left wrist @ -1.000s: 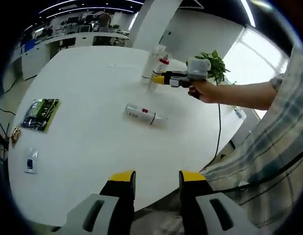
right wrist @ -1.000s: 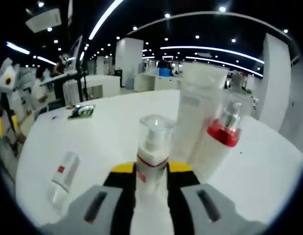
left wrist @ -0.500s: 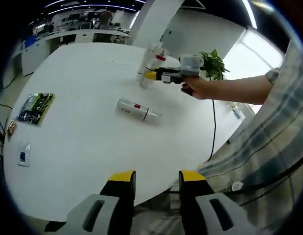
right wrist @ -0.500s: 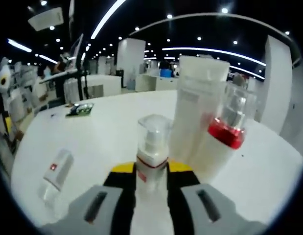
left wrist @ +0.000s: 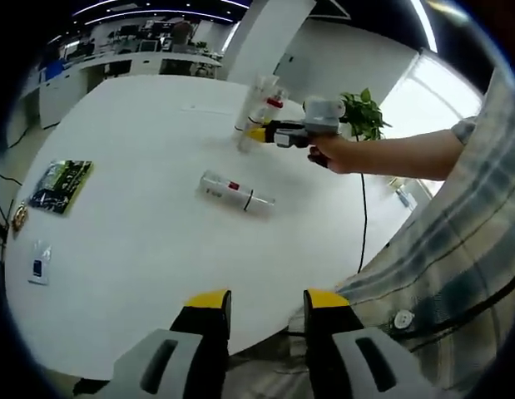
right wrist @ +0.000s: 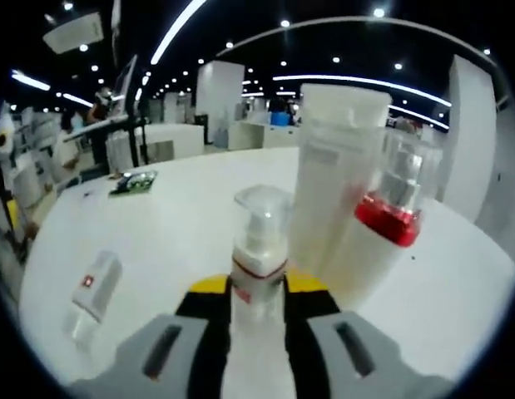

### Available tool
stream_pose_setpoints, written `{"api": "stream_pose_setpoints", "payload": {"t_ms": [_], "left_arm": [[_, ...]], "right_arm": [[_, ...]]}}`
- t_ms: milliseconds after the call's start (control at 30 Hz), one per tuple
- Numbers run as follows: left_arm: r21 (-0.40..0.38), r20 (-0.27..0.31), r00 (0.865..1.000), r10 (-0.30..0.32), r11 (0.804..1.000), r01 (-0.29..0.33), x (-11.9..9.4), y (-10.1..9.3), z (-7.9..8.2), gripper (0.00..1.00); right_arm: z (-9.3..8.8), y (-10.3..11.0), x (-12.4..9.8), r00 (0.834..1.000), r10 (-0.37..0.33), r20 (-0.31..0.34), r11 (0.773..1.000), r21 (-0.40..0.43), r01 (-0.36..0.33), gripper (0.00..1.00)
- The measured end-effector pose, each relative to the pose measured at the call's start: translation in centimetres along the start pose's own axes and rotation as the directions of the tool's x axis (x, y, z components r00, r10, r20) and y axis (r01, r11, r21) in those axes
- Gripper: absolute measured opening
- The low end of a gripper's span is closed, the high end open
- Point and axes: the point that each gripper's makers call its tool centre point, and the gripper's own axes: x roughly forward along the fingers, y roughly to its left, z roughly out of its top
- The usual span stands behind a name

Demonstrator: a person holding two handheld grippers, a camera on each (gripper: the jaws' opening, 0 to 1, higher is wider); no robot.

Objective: Arrange the skincare products in the storage area until every visible bottle or jar stands upright without overlapping.

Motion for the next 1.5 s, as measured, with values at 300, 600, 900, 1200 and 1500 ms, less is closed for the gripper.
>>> {"api": "stream_pose_setpoints", "payload": {"t_ms": [300, 600, 900, 1200, 1500], "left_arm": [[0.013, -0.003, 1.0, 0.007, 1.0, -0.007, -0.3, 0.1, 0.0, 0.35], [0.037, -0.013, 1.0, 0.004, 0.999, -0.003, -0.3, 0.0, 0.0, 0.35], [0.031, -0.022, 1.0, 0.005, 0.999, -0.005, -0.5, -0.1, -0.6, 0.35], [0.027, -0.027, 0.999, 0.018, 0.999, -0.017, -1.1, 0.1, -1.0, 0.35], [0.023, -0.043, 0.999, 0.017, 1.0, -0.016, -1.5, 0.2, -1.9, 0.34]], "right_arm": [[0.1, -0.1, -0.2, 1.0, -0.012, 0.007, 0.998, 0.055, 0.012, 0.23], [0.2, -0.2, -0.1, 0.999, -0.038, -0.012, 0.993, 0.111, 0.039, 0.21], [0.0, -0.7, -0.1, 0.997, -0.071, -0.028, 0.99, 0.122, 0.074, 0.21], [0.0, -1.3, 0.1, 0.995, -0.089, -0.049, 0.986, 0.136, 0.095, 0.21], [-0.4, -1.5, -0.3, 0.994, -0.102, -0.046, 0.973, 0.204, 0.109, 0.26]]}}
